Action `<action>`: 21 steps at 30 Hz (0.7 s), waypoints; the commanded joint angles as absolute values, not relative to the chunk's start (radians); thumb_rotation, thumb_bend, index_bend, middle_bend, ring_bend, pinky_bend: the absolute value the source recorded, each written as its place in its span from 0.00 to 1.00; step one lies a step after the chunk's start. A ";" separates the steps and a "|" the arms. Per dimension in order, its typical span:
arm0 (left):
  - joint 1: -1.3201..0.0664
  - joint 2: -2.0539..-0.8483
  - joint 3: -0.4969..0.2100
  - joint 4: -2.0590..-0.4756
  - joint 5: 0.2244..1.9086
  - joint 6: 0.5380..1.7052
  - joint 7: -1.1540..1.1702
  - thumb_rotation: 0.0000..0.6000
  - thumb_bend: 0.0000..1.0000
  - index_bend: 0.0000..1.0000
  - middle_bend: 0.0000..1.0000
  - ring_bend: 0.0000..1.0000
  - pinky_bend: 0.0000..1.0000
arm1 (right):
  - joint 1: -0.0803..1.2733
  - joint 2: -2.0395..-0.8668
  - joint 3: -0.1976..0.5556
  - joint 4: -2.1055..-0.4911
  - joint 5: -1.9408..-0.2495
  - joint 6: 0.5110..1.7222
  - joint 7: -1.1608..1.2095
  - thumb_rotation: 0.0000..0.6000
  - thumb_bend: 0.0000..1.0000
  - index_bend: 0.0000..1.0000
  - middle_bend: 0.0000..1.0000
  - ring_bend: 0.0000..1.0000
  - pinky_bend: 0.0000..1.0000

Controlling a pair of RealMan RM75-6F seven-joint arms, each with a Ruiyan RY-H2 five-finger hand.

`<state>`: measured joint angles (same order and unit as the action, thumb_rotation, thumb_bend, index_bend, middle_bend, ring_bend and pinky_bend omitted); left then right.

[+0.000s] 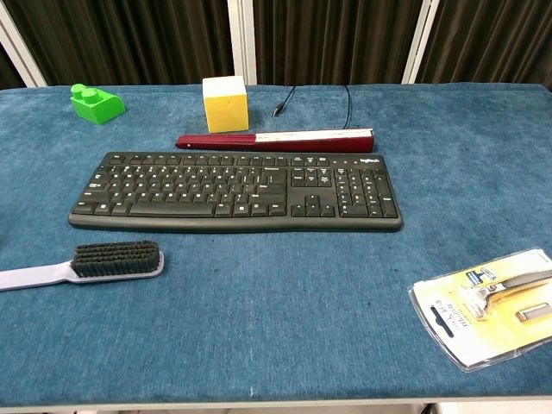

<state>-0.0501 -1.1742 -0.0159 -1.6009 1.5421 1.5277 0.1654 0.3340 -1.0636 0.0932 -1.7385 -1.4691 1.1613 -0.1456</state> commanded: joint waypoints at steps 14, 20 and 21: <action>-0.042 -1.170 -0.010 -1.604 1.531 1.527 0.177 1.00 0.16 0.09 0.04 0.00 0.00 | 0.787 -1.353 0.164 -1.608 -0.893 0.667 -0.474 0.56 1.00 0.10 0.91 1.00 1.00; -0.043 -1.172 -0.009 -1.604 1.529 1.522 0.181 1.00 0.16 0.09 0.04 0.00 0.00 | 0.869 -1.405 0.146 -1.552 -0.799 0.627 -0.483 0.56 1.00 0.12 0.92 1.00 1.00; -0.044 -1.173 -0.010 -1.604 1.528 1.521 0.181 1.00 0.16 0.09 0.04 0.00 0.00 | 0.878 -1.409 0.142 -1.549 -0.792 0.623 -0.482 0.56 1.00 0.13 0.92 1.00 1.00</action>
<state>-0.0435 -1.1724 -0.0096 -1.6041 1.5283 1.5209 0.1810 0.8619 -1.3969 0.1500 -1.5594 -0.8057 0.6353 -0.4783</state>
